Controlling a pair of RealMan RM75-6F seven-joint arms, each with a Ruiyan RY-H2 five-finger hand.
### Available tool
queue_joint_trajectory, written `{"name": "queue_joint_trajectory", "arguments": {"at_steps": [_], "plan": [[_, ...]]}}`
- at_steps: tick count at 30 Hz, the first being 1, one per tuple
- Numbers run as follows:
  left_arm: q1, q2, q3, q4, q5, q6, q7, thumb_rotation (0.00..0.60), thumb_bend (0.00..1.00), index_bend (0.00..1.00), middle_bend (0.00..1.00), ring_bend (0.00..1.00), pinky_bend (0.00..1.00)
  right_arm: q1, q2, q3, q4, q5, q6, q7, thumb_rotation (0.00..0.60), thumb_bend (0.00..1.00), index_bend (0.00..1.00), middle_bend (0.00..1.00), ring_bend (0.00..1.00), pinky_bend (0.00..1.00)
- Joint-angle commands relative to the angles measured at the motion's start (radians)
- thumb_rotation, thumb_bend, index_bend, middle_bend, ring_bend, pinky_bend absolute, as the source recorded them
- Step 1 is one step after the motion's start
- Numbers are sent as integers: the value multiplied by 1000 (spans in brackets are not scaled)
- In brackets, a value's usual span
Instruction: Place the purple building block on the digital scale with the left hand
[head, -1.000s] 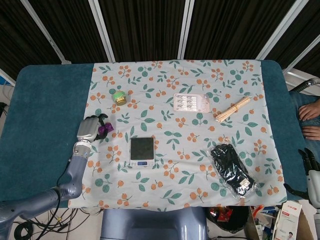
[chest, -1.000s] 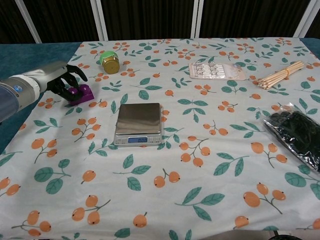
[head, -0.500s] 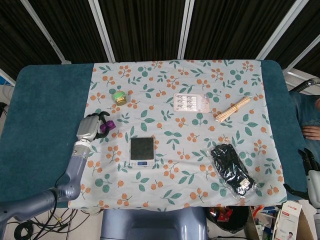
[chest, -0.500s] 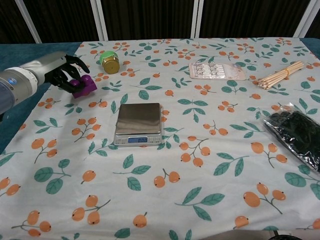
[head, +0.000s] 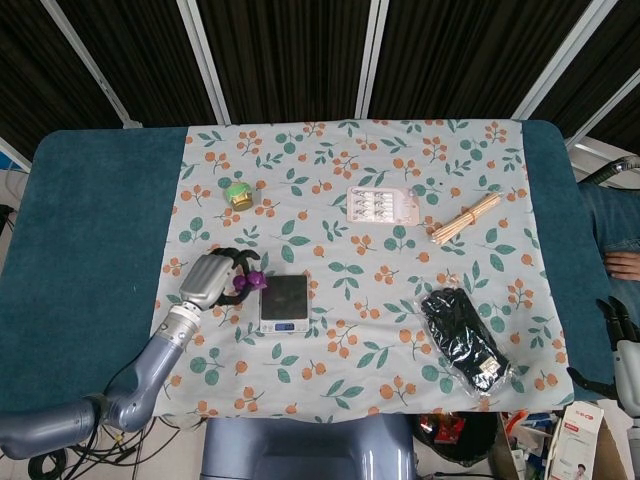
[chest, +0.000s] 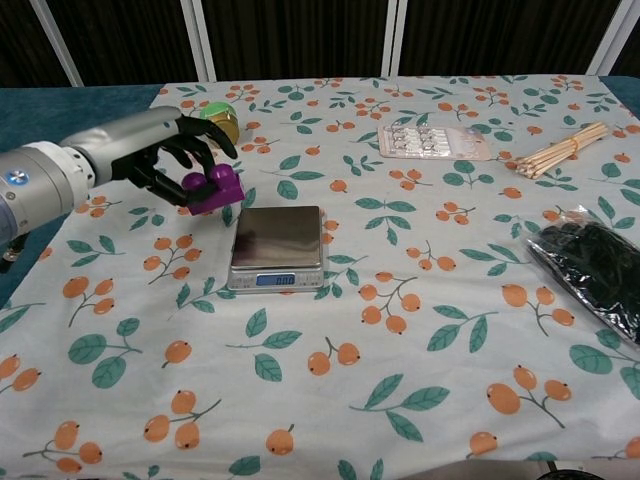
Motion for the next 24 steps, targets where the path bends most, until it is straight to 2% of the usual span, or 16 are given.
{"name": "queue_joint_trajectory", "arguments": {"at_steps": [1,10,24], "plan": [[-6,-8,26,-26,33,4,34,600,444,290,499,234,249,0,1,0,1,1,-1,2,600,76,41,11,171,191],[-20,-65,41,18,16,-1,116,600,434,285,483,234,245,0,2,-1,5,-2,-3,11,600,76,41,11,171,191],[-51,-157,-2,131,-13,-12,108,600,429,287,472,234,245,1,5,-2,6,-2,-7,16,600,76,41,10,171,191]]}}
